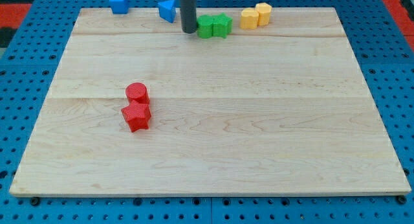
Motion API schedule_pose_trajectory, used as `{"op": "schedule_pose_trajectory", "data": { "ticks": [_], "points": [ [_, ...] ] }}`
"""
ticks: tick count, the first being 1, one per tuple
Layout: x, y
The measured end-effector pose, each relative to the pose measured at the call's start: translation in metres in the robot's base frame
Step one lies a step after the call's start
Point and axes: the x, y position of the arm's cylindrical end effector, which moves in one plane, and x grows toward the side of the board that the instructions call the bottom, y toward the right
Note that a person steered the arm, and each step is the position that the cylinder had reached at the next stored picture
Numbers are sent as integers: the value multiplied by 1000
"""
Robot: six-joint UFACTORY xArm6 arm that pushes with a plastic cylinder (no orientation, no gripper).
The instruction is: Push your arm closer to the red star
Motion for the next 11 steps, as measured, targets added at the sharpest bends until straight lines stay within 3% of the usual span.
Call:
{"op": "schedule_pose_trajectory", "data": {
  "ticks": [3, 5, 7, 9, 11],
  "points": [
    [-10, 93],
    [94, 84],
    [220, 45],
    [249, -43],
    [270, -70]
  ]
}}
